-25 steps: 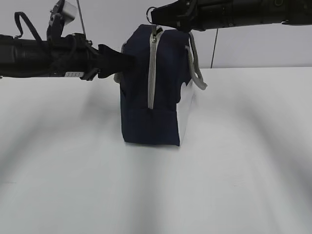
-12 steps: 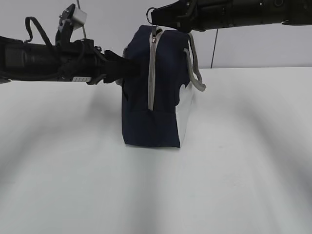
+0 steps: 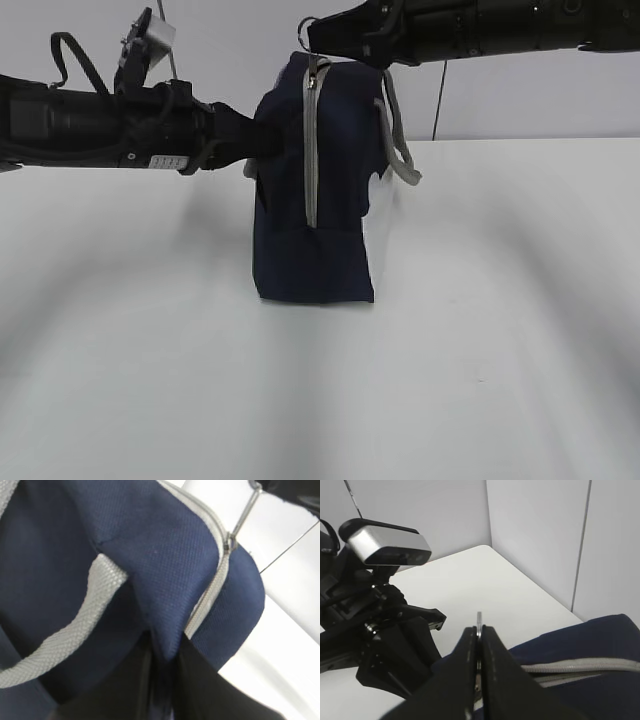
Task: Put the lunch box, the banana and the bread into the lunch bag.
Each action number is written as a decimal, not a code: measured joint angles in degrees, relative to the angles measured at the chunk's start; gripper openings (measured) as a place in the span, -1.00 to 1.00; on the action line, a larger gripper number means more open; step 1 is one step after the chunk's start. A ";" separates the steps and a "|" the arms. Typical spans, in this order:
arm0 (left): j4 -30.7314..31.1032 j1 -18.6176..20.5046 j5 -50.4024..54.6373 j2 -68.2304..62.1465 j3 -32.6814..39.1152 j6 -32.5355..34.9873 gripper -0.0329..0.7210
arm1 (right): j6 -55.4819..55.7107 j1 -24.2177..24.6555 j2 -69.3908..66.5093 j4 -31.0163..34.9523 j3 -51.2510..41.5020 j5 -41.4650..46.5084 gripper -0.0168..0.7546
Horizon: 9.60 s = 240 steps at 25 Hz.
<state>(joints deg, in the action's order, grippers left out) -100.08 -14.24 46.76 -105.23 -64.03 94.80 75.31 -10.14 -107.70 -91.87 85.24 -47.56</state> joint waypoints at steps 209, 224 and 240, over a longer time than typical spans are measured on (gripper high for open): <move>7.93 -8.15 -27.77 -5.72 -17.25 -20.79 -0.04 | 45.36 8.16 -45.04 -10.09 59.02 -12.77 -1.00; 4.95 -8.20 -28.10 -7.73 -17.74 -20.79 -0.34 | 45.39 8.16 -45.04 -10.09 59.02 -12.67 -1.00; 10.05 -8.20 -23.78 -5.76 -18.27 -18.89 -0.88 | 46.51 8.16 -45.04 -8.99 59.02 -12.80 -1.00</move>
<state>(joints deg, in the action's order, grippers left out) -90.04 -22.44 22.98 -110.99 -82.30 75.91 121.82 -1.98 -152.75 -100.86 144.26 -60.36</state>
